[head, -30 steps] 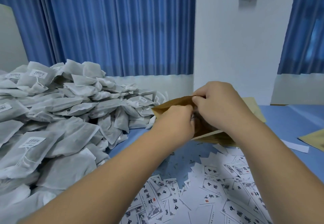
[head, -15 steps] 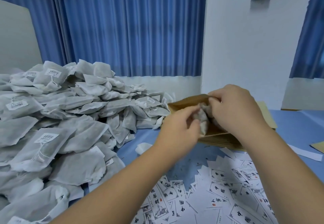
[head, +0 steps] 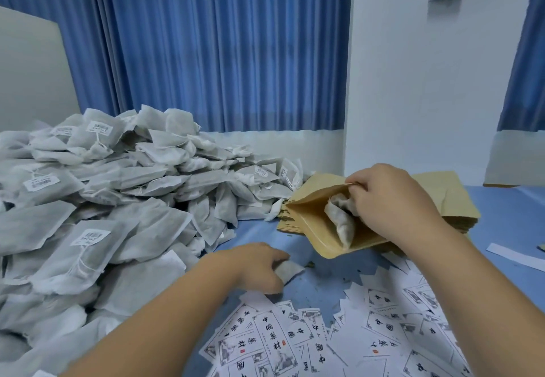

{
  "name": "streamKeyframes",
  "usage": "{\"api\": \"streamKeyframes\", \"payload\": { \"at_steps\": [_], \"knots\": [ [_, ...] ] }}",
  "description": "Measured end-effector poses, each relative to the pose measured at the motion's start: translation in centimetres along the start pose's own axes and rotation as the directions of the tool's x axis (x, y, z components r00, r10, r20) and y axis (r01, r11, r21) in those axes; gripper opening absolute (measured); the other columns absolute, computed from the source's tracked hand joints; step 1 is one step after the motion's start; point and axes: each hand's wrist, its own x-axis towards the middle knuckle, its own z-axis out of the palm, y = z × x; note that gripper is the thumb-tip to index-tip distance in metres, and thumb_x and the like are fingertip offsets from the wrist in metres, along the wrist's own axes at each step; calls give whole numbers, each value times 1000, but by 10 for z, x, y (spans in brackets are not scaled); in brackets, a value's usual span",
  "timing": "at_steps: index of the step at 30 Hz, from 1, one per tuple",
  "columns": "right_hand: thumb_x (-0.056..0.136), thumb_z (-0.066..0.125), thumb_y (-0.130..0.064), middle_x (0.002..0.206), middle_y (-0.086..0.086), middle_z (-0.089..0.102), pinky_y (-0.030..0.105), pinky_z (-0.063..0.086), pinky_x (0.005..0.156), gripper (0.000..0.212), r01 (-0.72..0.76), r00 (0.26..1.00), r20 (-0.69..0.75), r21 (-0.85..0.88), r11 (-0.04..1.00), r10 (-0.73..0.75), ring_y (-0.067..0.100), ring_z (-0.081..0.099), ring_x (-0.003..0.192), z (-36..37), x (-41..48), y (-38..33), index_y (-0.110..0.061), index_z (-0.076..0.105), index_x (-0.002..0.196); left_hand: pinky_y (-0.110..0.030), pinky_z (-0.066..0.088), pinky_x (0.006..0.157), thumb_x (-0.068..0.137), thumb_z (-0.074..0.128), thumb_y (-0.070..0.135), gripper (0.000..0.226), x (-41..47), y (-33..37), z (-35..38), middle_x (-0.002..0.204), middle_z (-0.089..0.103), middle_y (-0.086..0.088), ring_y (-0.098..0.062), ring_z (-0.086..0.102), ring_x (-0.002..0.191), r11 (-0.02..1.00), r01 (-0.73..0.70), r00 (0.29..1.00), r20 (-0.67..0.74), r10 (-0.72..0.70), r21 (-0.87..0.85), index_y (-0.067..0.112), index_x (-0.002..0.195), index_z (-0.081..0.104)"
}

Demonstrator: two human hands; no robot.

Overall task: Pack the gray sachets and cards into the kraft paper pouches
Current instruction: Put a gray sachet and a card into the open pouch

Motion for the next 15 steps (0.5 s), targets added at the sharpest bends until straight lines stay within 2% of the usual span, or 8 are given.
{"api": "streamKeyframes", "payload": {
  "at_steps": [3, 5, 8, 10, 12, 15],
  "knots": [
    [94, 46, -24, 102, 1, 63, 31, 48, 72, 26, 3, 1000, -5, -4, 1000, -3, 23, 59, 89, 2, 1, 0, -29, 70, 100, -39, 45, 95, 75, 63, 30, 79, 7, -1, -8, 141, 45, 1, -23, 44, 129, 989, 24, 999, 18, -27, 144, 37, 146, 30],
    [94, 47, -25, 104, 0, 63, 30, 48, 73, 25, 5, 1000, 7, -6, 1000, -5, 22, 59, 91, 4, 1, 0, -31, 70, 103, -38, 49, 89, 74, 63, 28, 68, 11, -2, -10, 129, 53, 1, -23, 51, 119, 979, 44, 999, -17, -42, 197, 33, 138, 41],
    [93, 47, -26, 105, 0, 63, 30, 46, 72, 25, 15, 1000, 25, -15, 1000, -15, 22, 59, 93, 7, 1, 0, -33, 70, 103, -33, 50, 75, 74, 64, 32, 34, 16, -5, -12, 97, 56, 1, -21, 55, 93, 986, 53, 995, -94, -39, 155, 21, 104, 54],
    [93, 47, -26, 106, -1, 63, 29, 46, 73, 25, 14, 1000, 28, -8, 1000, -14, 21, 59, 93, 7, 2, 0, -33, 69, 103, -31, 46, 67, 74, 66, 32, 27, 19, -8, -15, 88, 54, 0, -22, 53, 85, 988, 67, 985, -166, -43, 141, 16, 93, 54],
    [93, 48, -27, 106, -1, 63, 29, 46, 73, 25, 12, 1000, 23, 2, 1000, -12, 21, 59, 93, 6, 2, 1, -34, 69, 104, -33, 50, 76, 75, 66, 32, 33, 23, -13, -20, 100, 58, -5, -26, 57, 94, 988, 111, 950, -302, -75, 105, 15, 103, 57],
    [93, 48, -26, 109, -2, 63, 30, 47, 76, 25, 4, 1000, 18, 11, 1000, -5, 21, 59, 96, 5, 3, 2, -34, 69, 106, -35, 43, 90, 83, 64, 33, 53, 29, -27, -33, 129, 38, -12, -31, 52, 114, 966, 256, 842, -484, -239, -31, 11, 127, 45]
  ]
}}
